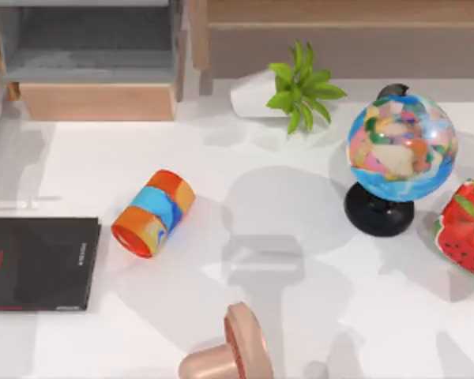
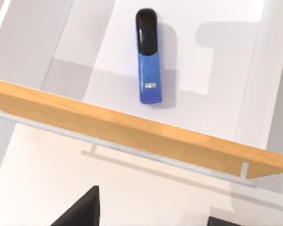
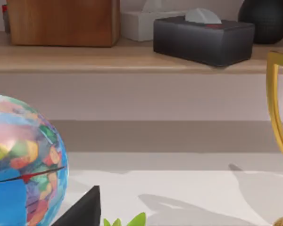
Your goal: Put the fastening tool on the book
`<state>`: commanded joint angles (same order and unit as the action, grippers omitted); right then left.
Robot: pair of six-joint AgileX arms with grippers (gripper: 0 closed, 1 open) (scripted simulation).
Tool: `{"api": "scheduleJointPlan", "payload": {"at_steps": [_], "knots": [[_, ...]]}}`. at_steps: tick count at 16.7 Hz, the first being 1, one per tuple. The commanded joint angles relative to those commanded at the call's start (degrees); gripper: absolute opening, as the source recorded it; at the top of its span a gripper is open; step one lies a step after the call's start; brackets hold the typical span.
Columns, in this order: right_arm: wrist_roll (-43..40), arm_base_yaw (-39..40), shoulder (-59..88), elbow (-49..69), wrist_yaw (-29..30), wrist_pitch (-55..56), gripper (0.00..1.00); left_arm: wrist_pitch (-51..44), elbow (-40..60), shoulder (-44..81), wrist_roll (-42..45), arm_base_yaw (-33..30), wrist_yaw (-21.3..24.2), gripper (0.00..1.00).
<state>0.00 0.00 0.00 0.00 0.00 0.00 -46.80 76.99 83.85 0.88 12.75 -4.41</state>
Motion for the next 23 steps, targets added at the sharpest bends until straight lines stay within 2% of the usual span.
{"api": "scheduleJointPlan", "payload": {"at_steps": [6,12,17,23], "knots": [[0.0,0.0,0.0,0.0,0.0,0.0,1.00,-18.2,35.9,33.8,-1.1,3.5,0.0,1.00],[0.0,0.0,0.0,0.0,0.0,0.0,1.00,-30.7,61.7,57.6,-0.7,5.1,2.3,1.00],[0.0,0.0,0.0,0.0,0.0,0.0,1.00,-35.7,72.6,67.3,-0.1,5.4,4.6,1.00],[0.0,0.0,0.0,0.0,0.0,0.0,1.00,-35.9,73.3,68.0,-0.1,5.1,4.8,1.00]]}}
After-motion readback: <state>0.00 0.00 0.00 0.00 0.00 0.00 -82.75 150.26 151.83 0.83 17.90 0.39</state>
